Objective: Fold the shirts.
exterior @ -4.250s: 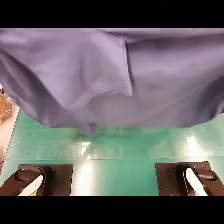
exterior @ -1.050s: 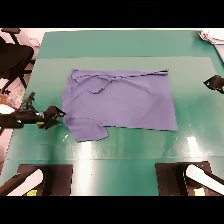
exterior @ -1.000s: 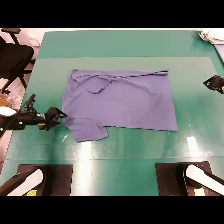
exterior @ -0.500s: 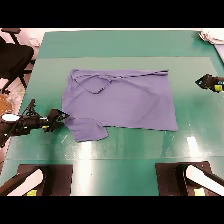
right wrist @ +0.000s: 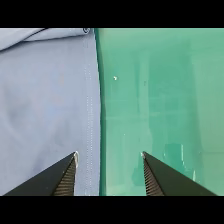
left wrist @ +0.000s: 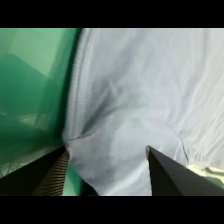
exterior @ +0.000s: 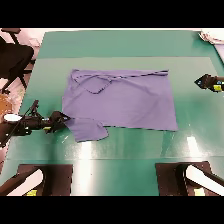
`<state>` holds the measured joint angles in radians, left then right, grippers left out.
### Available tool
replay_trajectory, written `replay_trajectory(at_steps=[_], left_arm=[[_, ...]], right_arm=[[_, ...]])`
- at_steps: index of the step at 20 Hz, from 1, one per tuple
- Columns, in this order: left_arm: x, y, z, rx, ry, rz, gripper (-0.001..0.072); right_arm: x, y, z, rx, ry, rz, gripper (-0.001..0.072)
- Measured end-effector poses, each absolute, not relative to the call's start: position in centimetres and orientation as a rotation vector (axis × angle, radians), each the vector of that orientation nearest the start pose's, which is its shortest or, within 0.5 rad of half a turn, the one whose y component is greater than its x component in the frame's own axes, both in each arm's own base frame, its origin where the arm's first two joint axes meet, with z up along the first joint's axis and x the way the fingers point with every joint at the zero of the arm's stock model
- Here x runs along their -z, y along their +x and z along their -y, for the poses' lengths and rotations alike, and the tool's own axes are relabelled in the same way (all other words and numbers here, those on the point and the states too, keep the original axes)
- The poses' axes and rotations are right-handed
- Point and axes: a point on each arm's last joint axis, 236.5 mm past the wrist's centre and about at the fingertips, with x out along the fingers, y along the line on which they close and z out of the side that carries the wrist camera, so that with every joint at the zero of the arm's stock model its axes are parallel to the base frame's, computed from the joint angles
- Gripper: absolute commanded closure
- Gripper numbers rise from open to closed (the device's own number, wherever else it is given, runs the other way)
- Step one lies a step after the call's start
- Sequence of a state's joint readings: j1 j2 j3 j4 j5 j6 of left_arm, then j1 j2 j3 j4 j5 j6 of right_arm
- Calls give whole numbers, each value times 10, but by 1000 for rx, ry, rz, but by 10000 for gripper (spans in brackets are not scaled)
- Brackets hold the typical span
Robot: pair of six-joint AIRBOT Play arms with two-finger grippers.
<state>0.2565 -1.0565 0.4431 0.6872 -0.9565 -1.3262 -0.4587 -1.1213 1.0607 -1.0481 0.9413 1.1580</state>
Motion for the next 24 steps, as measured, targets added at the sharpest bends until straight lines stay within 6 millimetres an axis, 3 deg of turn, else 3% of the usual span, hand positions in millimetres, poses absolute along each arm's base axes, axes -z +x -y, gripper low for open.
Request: replay_trajectory(at_steps=[1,2,3,8,9,10,17,24], left_arm=[[78,273,87,147,-920,-1288,131],[78,274,90,153,-915,-1288,285],[80,274,90,149,-900,-1286,493],[81,283,89,121,-892,-1250,530],[80,284,90,121,-897,-1248,659],[80,285,90,121,-899,-1245,682],[75,281,98,152,-920,-1263,684],[47,294,108,265,-891,-1230,684]], right_arm=[[-78,402,92,4,314,-844,242],[-78,402,92,4,314,-844,243],[-78,402,92,4,314,-844,243],[-78,402,92,4,314,-843,243],[-78,402,92,4,314,-843,243],[-78,402,92,4,314,-843,243],[-69,394,88,-15,314,-899,243],[-1,322,63,-110,405,-1338,242]])
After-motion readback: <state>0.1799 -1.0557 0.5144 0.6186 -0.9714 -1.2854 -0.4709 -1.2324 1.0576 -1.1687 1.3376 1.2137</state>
